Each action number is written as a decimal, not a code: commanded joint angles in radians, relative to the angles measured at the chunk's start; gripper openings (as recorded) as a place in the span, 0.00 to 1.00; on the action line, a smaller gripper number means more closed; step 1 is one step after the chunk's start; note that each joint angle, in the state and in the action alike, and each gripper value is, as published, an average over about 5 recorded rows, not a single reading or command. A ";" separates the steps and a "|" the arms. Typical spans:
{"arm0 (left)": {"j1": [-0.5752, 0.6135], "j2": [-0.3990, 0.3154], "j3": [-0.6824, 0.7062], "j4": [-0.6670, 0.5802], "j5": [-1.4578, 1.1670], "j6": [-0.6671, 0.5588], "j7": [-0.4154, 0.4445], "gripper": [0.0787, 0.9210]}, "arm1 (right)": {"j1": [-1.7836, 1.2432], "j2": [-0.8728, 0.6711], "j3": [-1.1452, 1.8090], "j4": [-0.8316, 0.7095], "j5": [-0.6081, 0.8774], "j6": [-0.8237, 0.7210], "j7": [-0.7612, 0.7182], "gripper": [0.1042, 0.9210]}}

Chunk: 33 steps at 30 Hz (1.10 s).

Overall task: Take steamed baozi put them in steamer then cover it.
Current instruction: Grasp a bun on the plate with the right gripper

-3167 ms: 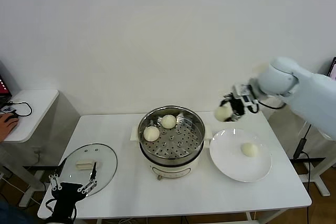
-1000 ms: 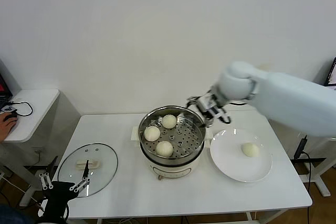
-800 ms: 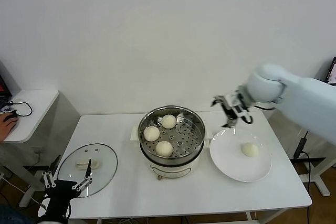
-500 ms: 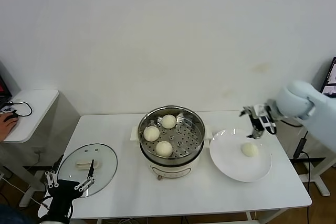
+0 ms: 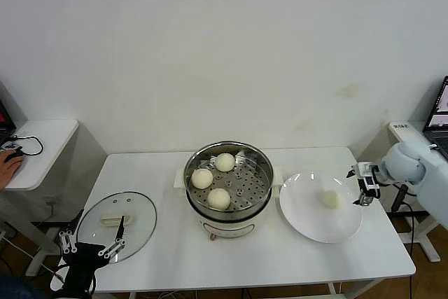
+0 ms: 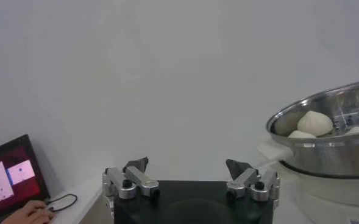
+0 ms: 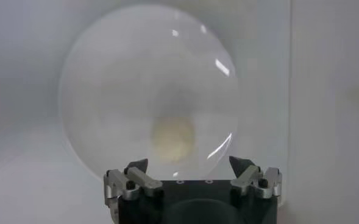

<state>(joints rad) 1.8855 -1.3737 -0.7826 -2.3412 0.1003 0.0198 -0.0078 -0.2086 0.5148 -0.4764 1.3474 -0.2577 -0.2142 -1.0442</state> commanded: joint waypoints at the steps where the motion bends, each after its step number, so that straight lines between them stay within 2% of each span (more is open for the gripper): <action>1: 0.002 -0.002 -0.011 0.005 -0.001 0.000 0.000 0.88 | -0.107 0.133 0.084 -0.168 -0.070 0.032 0.010 0.88; 9: 0.002 -0.006 -0.016 0.009 -0.001 0.000 0.000 0.88 | -0.084 0.213 0.077 -0.243 -0.085 0.040 0.019 0.88; 20: 0.003 -0.010 -0.017 0.010 -0.001 0.000 0.000 0.88 | -0.081 0.235 0.072 -0.262 -0.109 0.027 0.014 0.87; 33: 0.004 -0.010 -0.015 0.012 -0.002 -0.002 -0.001 0.88 | -0.075 0.233 0.085 -0.259 -0.132 0.013 -0.014 0.73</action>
<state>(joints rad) 1.8889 -1.3847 -0.7979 -2.3308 0.0994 0.0195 -0.0081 -0.2813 0.7350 -0.3964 1.1019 -0.3778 -0.1983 -1.0426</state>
